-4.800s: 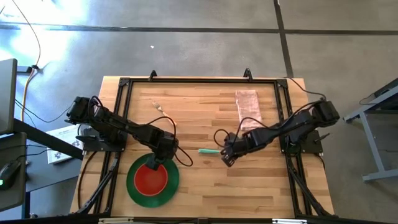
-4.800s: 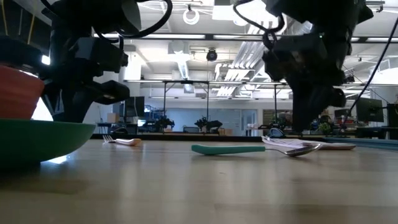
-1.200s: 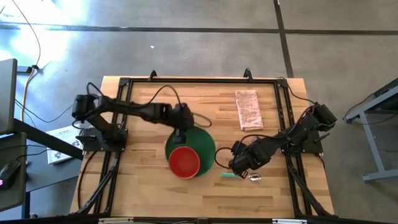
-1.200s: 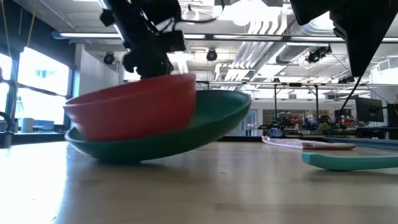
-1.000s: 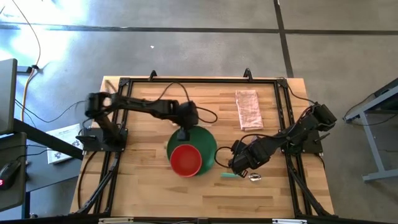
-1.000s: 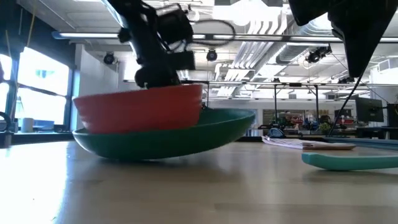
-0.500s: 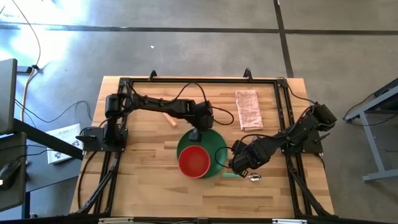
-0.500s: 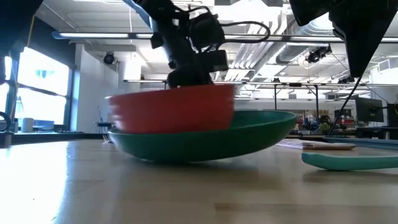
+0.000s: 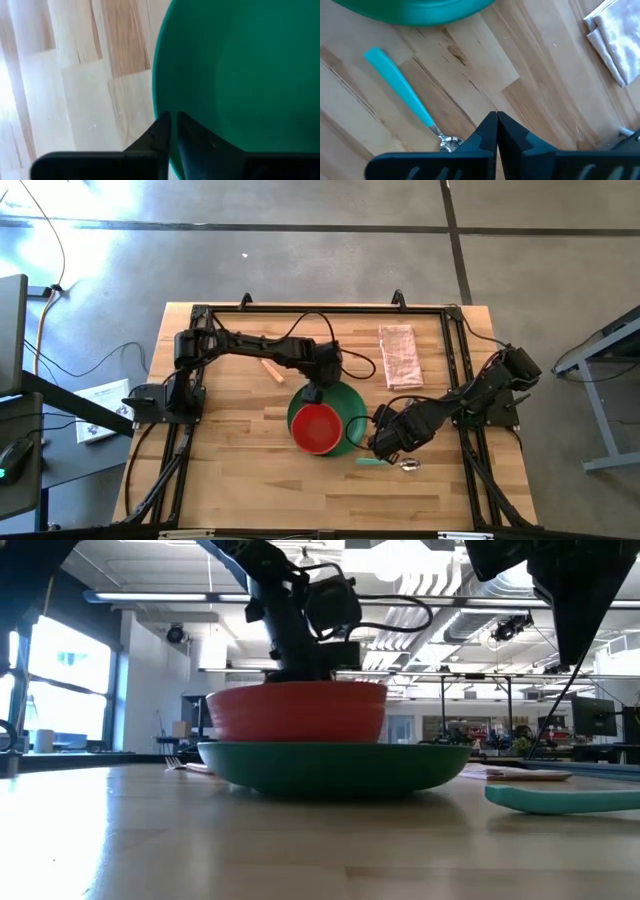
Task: Set table place
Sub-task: Adjust the orange bowl
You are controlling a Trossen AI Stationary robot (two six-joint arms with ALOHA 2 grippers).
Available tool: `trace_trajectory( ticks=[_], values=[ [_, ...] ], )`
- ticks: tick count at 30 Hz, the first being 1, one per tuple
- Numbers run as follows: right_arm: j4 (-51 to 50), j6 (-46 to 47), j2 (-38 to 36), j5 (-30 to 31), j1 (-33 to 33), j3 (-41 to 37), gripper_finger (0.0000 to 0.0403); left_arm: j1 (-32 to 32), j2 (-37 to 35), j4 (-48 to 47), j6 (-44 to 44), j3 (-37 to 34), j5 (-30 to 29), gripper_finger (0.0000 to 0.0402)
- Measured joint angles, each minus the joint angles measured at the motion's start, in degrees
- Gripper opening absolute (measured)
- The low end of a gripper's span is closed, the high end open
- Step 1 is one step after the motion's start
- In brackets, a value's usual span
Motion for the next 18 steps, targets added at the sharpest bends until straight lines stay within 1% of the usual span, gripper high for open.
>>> trace_trajectory(
  ticks=[4, 7, 9, 11, 13, 18],
  values=[
    [0.1, 0.0, 0.0, 2.0, 0.0, 0.0, 0.0000, 0.0, -1.2, -0.1, -0.1, 0.0, -0.3, 0.0002],
    [1.8, -1.2, 0.0, 3.0, -0.9, 0.0, 0.0000, 0.0, -3.4, -1.4, -0.5, 0.0, -0.4, 0.0004],
    [4.5, -3.6, 0.0, 3.1, -2.3, 0.0, 0.0000, 0.0, -5.5, -3.6, -0.8, 0.0, -0.4, 0.0004],
    [8.7, -8.0, 0.0, 3.2, -4.1, 0.0, 0.0000, -0.6, -8.1, -6.3, -1.3, 0.0, -0.8, 0.0001],
    [13.4, -13.3, 0.0, 2.6, -6.5, 0.0, 0.0000, -1.5, -11.1, -10.3, -2.1, 0.0, -2.3, 0.0001],
    [21.9, -25.4, 0.0, -3.0, -14.6, 0.0, 0.0000, -6.2, -19.5, -20.4, -5.1, 0.0, -8.7, 0.0001]
  ],
)
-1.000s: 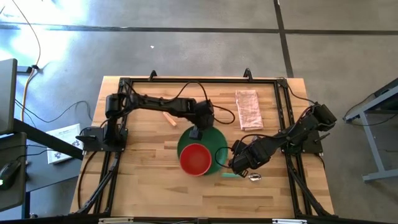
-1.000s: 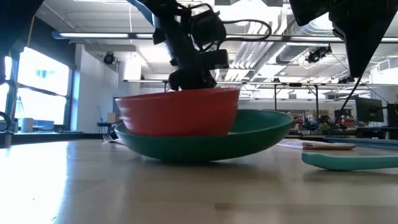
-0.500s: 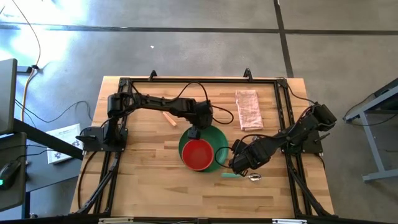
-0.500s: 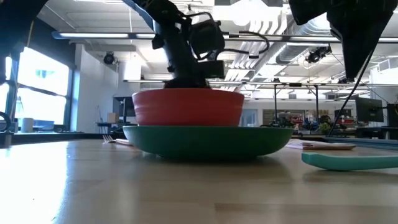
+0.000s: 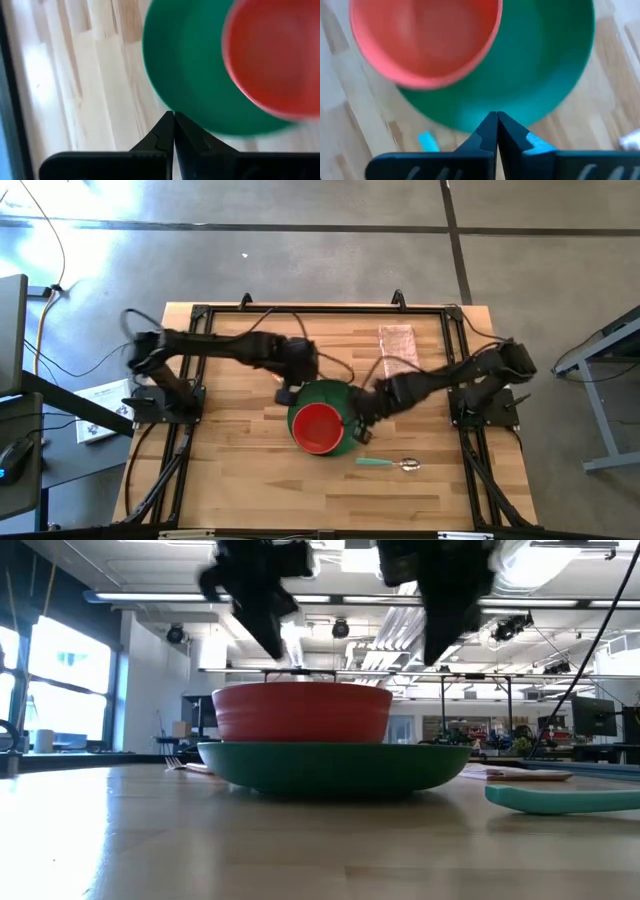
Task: Set table place
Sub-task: Adjust the orange bowl
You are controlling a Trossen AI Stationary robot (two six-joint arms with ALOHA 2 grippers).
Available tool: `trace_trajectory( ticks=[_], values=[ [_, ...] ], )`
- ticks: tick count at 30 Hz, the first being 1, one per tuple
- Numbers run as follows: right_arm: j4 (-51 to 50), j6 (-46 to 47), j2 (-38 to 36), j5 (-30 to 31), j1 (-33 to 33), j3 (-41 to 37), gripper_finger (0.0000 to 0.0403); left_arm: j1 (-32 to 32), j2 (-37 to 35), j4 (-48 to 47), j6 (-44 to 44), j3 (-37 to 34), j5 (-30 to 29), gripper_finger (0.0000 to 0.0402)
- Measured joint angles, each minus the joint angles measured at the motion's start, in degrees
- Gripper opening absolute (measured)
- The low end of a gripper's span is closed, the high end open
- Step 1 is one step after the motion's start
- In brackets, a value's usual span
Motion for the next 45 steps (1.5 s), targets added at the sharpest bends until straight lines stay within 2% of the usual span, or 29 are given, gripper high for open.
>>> trace_trajectory(
  ticks=[5, 9, 18, 24, 28, 33, 36, 41, 45],
  values=[
    [3.1, -6.9, 0.0, -6.2, -7.8, 0.0, 0.0000, -5.5, -6.4, -9.6, -7.4, 0.1, -4.3, 0.0000],
    [5.8, -9.8, 0.0, -11.0, -11.2, 0.0, 0.0000, -9.4, -9.8, -16.0, -14.1, 0.0, -8.8, 0.0000],
    [8.3, -11.2, 1.4, -15.5, -11.9, 0.0, 0.0001, -16.3, -14.3, -24.9, -26.1, 0.0, -13.7, 0.0001],
    [10.9, -11.9, 4.1, -20.1, -12.0, 0.0, 0.0001, -18.1, -16.2, -25.4, -28.9, 0.0, -15.4, 0.0001],
    [10.1, -12.7, 5.9, -22.2, -12.0, 1.1, 0.0001, -18.8, -16.9, -29.0, -30.8, 0.0, -15.4, 0.0000],
    [3.9, -19.5, 9.0, -21.3, -12.0, 8.6, 0.0001, -20.0, -18.4, -36.0, -35.7, 0.0, -16.2, 0.0000],
    [-0.9, -24.6, 11.4, -19.2, -12.0, 14.5, 0.0011, -21.5, -19.6, -36.7, -37.9, 0.0, -16.8, 0.0001],
    [-11.4, -27.3, 15.7, -10.5, -12.0, 22.0, 0.0071, -24.8, -23.6, -36.6, -42.0, 0.0, -18.9, 0.0001],
    [-12.5, -25.0, 18.1, -8.8, -12.3, 23.2, 0.0126, -27.4, -27.4, -36.7, -44.7, 0.1, -21.4, 0.0000]
  ],
)
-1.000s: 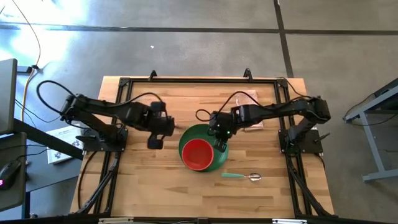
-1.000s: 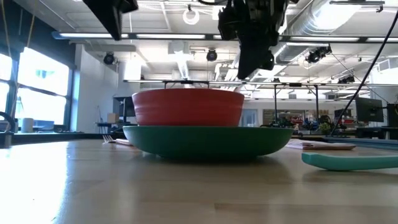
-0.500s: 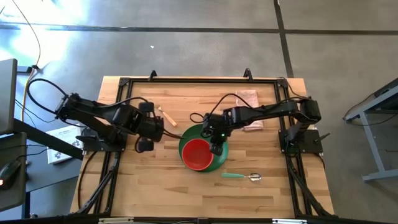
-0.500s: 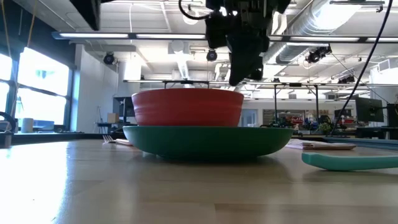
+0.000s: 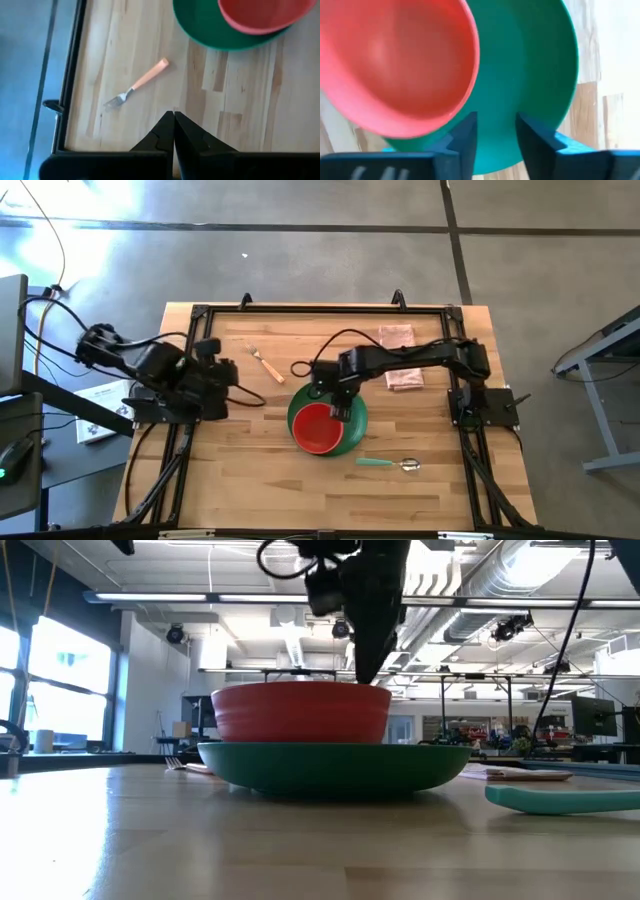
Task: Set table place
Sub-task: Adjust the orange bowl
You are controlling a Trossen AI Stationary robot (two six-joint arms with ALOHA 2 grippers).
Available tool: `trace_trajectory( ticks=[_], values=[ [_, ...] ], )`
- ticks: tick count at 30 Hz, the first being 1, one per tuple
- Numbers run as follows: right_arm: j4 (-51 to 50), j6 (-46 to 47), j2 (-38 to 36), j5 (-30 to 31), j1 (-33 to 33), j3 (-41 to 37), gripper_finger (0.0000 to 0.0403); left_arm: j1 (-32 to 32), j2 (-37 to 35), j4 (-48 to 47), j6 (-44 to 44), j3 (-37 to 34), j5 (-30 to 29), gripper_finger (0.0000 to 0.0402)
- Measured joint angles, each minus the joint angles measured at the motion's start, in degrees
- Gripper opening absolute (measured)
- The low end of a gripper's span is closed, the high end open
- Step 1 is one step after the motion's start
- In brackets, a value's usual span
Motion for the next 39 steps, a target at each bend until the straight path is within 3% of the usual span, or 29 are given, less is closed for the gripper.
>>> trace_trajectory(
  ticks=[8, 16, 26, 30, 37, 39],
  values=[
    [2.8, 4.6, 2.7, -1.5, -0.1, 0.0, 0.0194, -1.6, -4.5, 0.0, -1.0, 0.0, -4.8, 0.0001],
    [7.8, 6.1, 3.6, -1.9, 0.4, 0.0, 0.0199, -1.7, -4.8, 0.0, 0.1, 0.0, -6.0, 0.0001],
    [7.0, 6.8, 7.4, -3.8, 0.4, 0.0, 0.0196, -1.7, -4.8, 0.0, 0.6, 0.0, -6.4, 0.0001],
    [5.2, 7.0, 7.7, -3.7, 0.4, 0.0, 0.0158, -1.7, -4.8, 0.0, 1.0, 0.0, -6.8, 0.0000],
    [3.7, 6.9, 7.7, -3.6, -0.2, 0.0, 0.0017, -1.7, -4.8, 0.0, 1.0, 0.0, -7.1, 0.0000],
    [3.2, 6.5, 7.7, -3.7, -0.7, 0.0, 0.0010, -1.7, -4.8, 0.0, 1.1, 0.0, -7.1, 0.0001]
  ],
)
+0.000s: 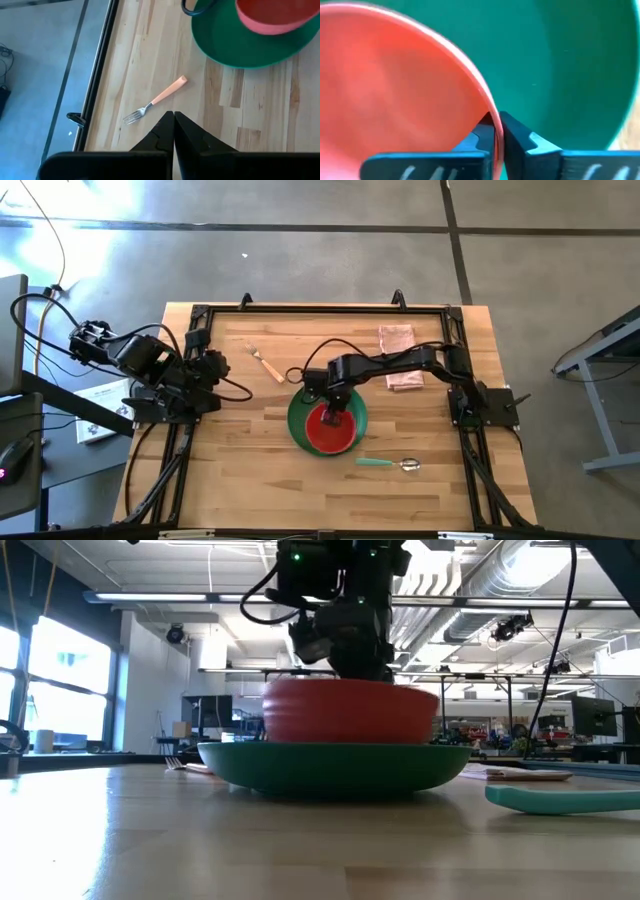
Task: Set table place
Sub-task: Adjust the orange bowl
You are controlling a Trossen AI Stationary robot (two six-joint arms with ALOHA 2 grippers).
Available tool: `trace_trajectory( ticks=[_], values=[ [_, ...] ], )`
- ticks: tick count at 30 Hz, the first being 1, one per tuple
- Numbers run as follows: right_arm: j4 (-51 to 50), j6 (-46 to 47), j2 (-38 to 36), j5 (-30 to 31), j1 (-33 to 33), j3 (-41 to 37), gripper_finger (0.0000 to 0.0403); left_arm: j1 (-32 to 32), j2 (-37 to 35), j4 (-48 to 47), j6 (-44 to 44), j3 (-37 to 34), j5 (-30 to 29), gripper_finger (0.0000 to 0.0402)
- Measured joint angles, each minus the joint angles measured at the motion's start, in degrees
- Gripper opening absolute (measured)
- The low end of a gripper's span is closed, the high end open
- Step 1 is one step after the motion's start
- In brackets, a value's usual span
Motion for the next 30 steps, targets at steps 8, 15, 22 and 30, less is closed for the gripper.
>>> trace_trajectory(
  ticks=[8, 15, 22, 30],
  values=[
    [-3.3, -2.1, 0.0, 0.8, -2.1, 0.0, 0.0005, 0.0, 0.0, 0.0, 0.0, 0.0, 0.0, 0.0001],
    [-3.2, -3.6, 0.0, 1.1, -2.7, 0.0, 0.0018, 0.0, 0.0, 0.0, 0.0, 0.0, 0.0, 0.0000],
    [-0.5, -3.7, 0.0, 0.4, -2.6, 0.0, 0.0033, 0.0, 0.0, 0.0, 0.0, 0.0, 0.0, 0.0000],
    [6.2, -4.1, 0.0, 0.4, -2.8, 0.0, 0.0062, 0.0, 0.0, 0.0, -0.1, 0.0, 0.0, 0.0000]
  ],
)
